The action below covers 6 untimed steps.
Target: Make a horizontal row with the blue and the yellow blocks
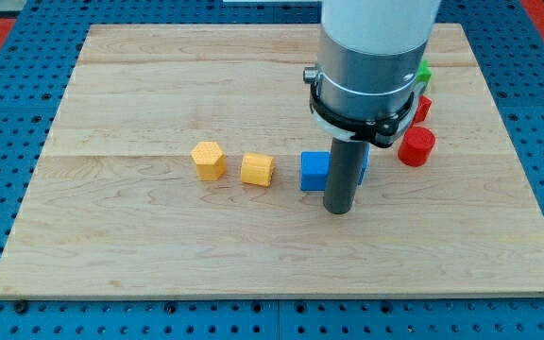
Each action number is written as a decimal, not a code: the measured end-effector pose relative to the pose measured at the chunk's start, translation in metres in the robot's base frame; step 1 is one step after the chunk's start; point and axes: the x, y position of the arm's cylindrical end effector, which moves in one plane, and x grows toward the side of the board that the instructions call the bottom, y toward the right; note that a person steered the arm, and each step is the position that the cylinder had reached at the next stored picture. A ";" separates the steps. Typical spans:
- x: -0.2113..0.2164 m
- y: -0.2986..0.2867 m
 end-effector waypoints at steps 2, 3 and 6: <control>-0.017 0.005; -0.005 0.057; -0.028 0.078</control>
